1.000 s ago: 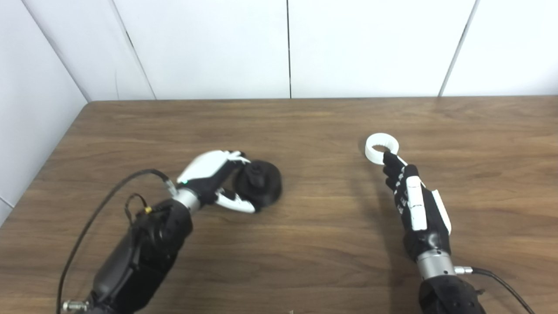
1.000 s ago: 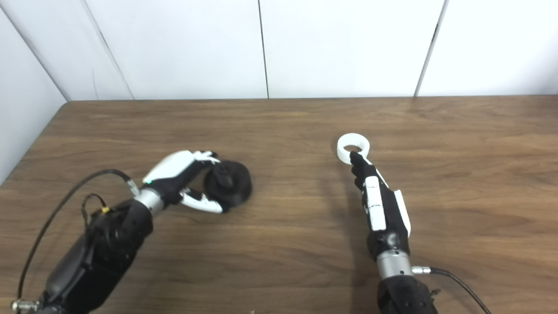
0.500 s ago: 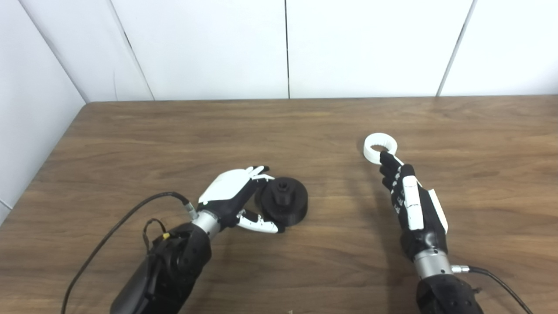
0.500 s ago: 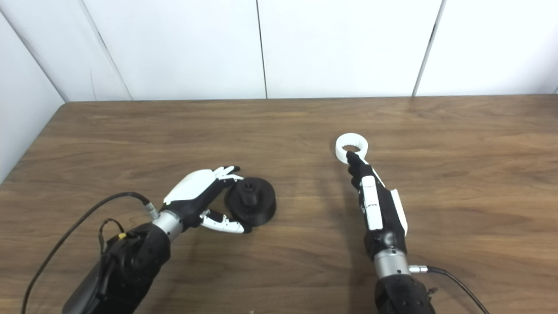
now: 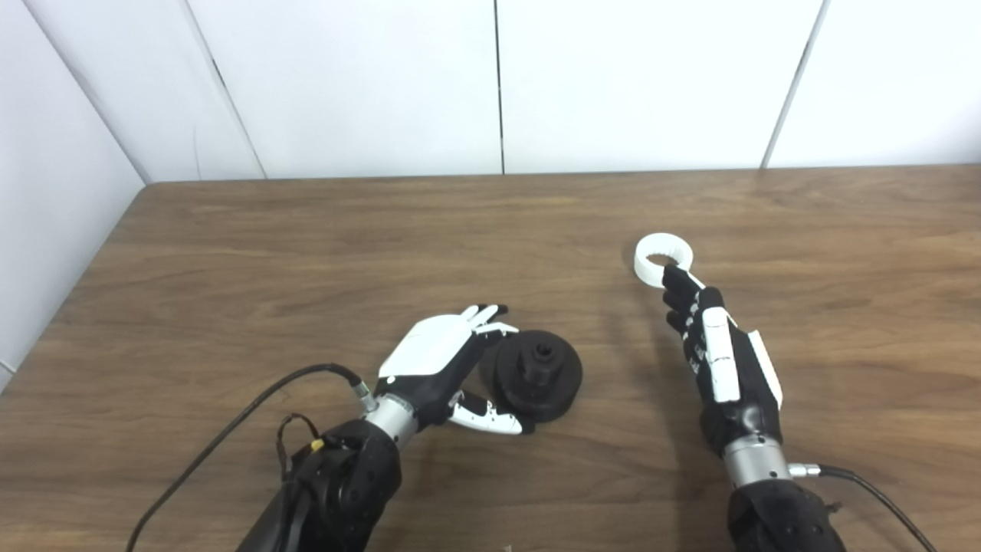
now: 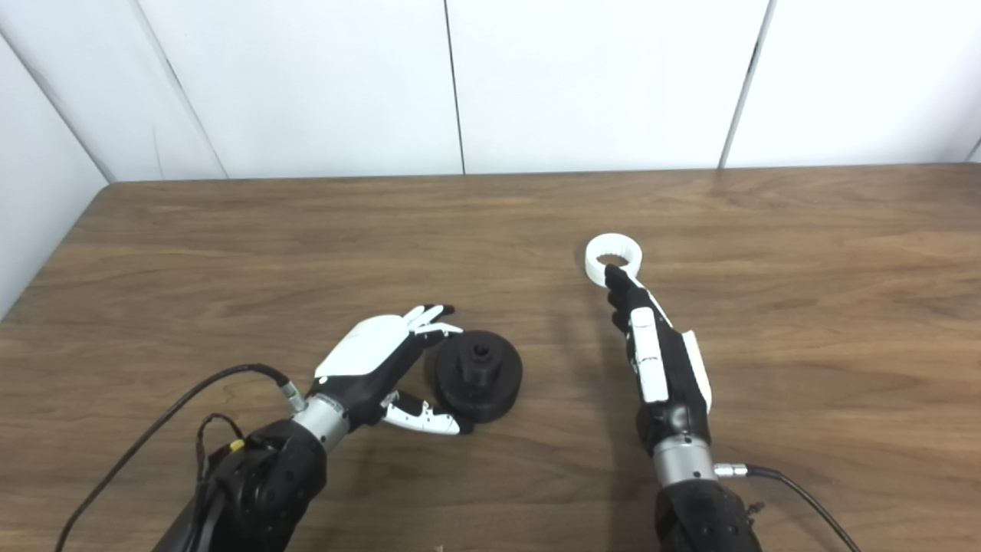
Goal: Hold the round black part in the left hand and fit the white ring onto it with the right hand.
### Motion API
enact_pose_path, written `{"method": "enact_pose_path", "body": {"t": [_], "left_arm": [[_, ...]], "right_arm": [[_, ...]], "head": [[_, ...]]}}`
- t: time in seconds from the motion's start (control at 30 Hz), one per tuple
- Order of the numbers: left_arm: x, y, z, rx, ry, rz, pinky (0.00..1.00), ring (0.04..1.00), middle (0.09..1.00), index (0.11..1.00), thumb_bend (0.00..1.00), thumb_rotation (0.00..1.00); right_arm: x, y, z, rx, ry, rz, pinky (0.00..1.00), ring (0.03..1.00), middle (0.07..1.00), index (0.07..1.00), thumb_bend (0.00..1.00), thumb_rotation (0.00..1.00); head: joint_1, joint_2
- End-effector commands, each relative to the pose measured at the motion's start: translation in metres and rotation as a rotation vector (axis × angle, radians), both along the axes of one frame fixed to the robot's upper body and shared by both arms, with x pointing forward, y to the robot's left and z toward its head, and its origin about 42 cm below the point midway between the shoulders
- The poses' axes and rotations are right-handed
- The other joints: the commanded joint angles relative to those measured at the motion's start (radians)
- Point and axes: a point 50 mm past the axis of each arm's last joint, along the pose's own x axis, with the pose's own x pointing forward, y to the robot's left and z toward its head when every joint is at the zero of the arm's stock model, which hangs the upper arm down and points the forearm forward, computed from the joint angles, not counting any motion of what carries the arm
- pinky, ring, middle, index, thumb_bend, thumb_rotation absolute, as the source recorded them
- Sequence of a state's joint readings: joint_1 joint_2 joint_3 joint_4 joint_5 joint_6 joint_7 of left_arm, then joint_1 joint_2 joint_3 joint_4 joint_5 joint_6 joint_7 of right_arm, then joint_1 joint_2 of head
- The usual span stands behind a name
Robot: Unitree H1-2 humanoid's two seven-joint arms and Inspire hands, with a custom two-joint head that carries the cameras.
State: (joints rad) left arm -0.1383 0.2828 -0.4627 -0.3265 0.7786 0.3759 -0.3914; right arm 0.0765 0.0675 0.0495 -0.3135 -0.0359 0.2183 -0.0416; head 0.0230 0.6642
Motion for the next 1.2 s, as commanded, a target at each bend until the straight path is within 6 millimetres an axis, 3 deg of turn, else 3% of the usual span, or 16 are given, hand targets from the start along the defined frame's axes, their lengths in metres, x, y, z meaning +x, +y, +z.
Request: {"method": "enact_pose_path", "body": {"t": [0.0,0.23,0.3,0.4,0.5,0.63,0.8,0.9,1.03,1.17], "left_arm": [[-0.005,-0.003,0.003,-0.005,-0.001,-0.027,0.97,1.0,0.985,0.79,0.78,0.34],[-0.006,-0.003,0.002,-0.005,0.016,-0.021,0.99,1.0,0.991,0.795,0.77,0.35],[-0.005,-0.002,0.003,-0.008,0.015,-0.015,0.98,1.0,0.991,0.794,0.76,0.33],[-0.004,-0.001,0.003,-0.004,0.008,-0.01,0.96,1.0,0.987,0.789,0.77,0.33],[-0.004,-0.001,0.003,0.0,0.006,-0.006,0.95,1.0,0.986,0.788,0.76,0.33],[-0.004,-0.002,0.003,0.0,0.005,-0.009,0.95,1.0,0.987,0.788,0.76,0.34],[-0.005,-0.003,0.001,0.0,0.009,-0.008,0.95,1.0,0.985,0.79,0.77,0.34],[-0.005,-0.004,0.0,-0.002,0.012,-0.006,0.96,1.0,0.985,0.79,0.76,0.34],[-0.006,-0.004,-0.001,-0.006,0.017,-0.003,0.96,1.0,0.987,0.792,0.76,0.33],[-0.007,-0.004,-0.002,-0.01,0.021,-0.002,0.97,1.0,0.989,0.796,0.76,0.33]], "right_arm": [[-0.014,-0.002,0.002,0.002,-0.012,-0.008,0.94,0.931,0.903,0.859,0.55,1.0],[-0.014,-0.007,0.005,-0.006,-0.025,0.001,0.93,0.933,0.907,0.862,0.55,1.0],[-0.012,-0.013,0.011,-0.018,-0.052,0.004,0.86,0.917,0.911,0.856,0.54,0.94],[-0.009,-0.026,0.025,-0.027,-0.093,-0.011,0.78,0.889,0.896,0.834,0.55,0.83],[-0.005,-0.042,0.043,-0.079,-0.133,-0.027,0.8,0.899,0.906,0.835,0.52,0.84],[0.0,-0.06,0.066,-0.164,-0.169,-0.032,0.78,0.903,0.916,0.828,0.49,0.75],[0.021,-0.086,0.104,-0.339,-0.259,-0.087,0.77,0.875,0.866,0.766,0.58,0.47],[0.038,-0.101,0.126,-0.453,-0.279,-0.109,0.84,0.886,0.866,0.763,0.61,0.41],[0.068,-0.115,0.154,-0.575,-0.296,-0.102,0.75,0.836,0.864,0.739,0.64,0.3],[0.094,-0.123,0.17,-0.715,-0.278,-0.063,0.79,0.9,0.894,0.73,0.71,0.29]], "head": [[0.002,0.002],[0.005,0.007],[0.005,0.008],[0.005,0.009],[0.007,0.011],[0.009,0.012],[0.011,0.011],[0.012,0.011],[0.009,0.012],[0.007,0.012]]}}
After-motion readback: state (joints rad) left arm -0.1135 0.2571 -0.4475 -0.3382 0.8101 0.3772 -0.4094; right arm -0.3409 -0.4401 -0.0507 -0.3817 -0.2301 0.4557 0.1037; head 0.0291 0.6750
